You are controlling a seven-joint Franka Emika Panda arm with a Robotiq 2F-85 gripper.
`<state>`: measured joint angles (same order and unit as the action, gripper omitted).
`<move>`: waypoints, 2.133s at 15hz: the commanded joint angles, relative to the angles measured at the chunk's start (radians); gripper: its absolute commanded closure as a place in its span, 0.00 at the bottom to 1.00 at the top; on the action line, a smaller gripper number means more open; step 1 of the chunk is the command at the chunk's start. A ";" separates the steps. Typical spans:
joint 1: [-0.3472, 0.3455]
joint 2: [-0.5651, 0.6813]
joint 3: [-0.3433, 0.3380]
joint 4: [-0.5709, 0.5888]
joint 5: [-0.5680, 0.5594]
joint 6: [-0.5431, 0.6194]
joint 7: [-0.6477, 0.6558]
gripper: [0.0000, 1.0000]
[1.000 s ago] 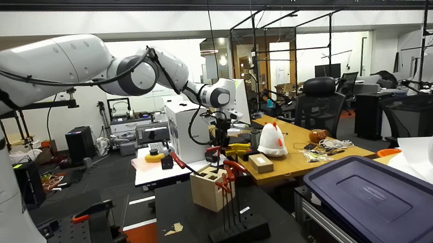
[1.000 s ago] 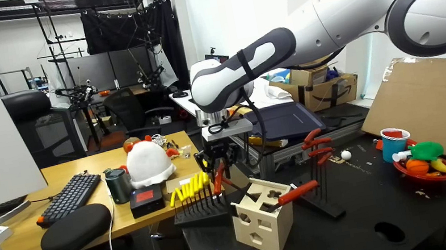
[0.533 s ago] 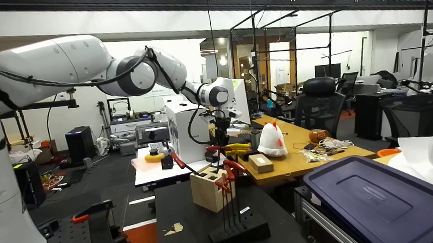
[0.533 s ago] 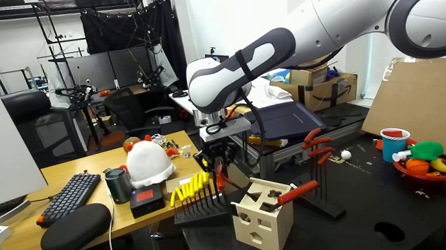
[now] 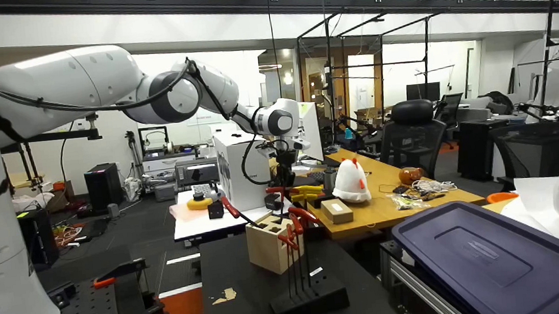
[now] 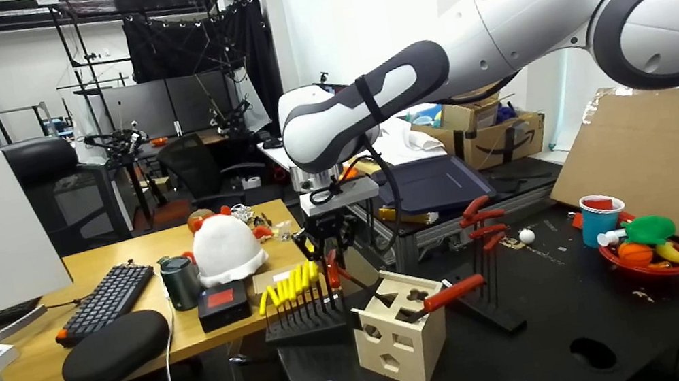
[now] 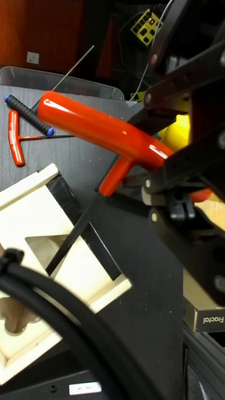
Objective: Pick up the orange object and put it on the holder.
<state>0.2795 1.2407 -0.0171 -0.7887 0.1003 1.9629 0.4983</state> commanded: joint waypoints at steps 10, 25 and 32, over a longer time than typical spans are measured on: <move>-0.049 -0.357 -0.013 -0.438 0.010 0.241 0.045 0.88; -0.108 -0.539 0.042 -0.812 0.031 0.306 -0.127 0.00; -0.130 -0.438 0.090 -0.702 0.053 0.273 -0.225 0.00</move>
<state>0.1566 0.7723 0.0576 -1.5348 0.1389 2.2395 0.3073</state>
